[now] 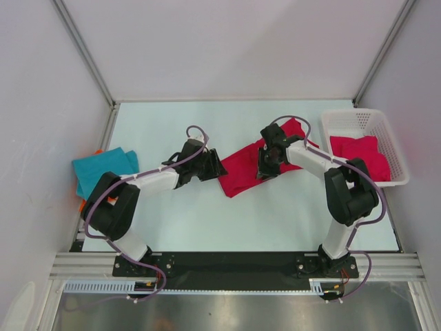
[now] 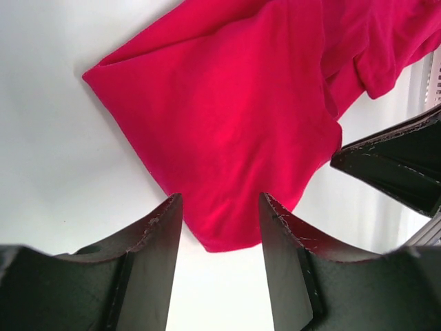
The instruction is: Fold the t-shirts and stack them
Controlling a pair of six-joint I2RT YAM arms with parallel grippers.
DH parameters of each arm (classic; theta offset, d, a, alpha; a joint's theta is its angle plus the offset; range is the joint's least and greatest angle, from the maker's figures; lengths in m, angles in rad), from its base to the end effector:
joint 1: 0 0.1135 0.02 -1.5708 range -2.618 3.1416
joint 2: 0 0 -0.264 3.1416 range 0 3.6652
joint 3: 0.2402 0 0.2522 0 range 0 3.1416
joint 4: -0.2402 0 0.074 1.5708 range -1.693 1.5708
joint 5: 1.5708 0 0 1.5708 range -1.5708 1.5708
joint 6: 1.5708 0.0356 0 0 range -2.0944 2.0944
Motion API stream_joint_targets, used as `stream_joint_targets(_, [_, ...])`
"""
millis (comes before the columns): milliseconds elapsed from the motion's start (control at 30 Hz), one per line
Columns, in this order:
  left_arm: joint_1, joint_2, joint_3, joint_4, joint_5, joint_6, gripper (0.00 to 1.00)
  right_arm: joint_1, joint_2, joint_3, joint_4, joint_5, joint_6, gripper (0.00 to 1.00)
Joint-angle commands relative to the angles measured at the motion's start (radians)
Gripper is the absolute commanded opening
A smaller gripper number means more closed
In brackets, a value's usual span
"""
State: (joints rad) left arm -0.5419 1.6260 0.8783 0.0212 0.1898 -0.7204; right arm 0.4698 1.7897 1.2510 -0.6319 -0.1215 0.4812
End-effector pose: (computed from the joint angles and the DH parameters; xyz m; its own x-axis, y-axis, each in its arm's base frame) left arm 0.2848 -0.1793 0.1822 -0.8415 -0.2496 -0.4791 0.0961 0.8036 -0.5873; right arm 0.3199 0.1673 0.1963 -0.9554 0.0302 -0.2937 -0.0556 0.9586 0.2793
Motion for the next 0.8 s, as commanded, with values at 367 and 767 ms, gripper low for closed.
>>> stream_joint_targets(367, [0.025,-0.077,-0.027,0.017,0.011,0.033,0.54,0.018,0.069,0.011,0.055,-0.015,0.007,0.31])
stream_joint_targets(767, [0.031,-0.104,-0.041,0.016,0.011,0.032,0.54,0.003,0.051,0.031,0.044,-0.012,-0.052,0.00])
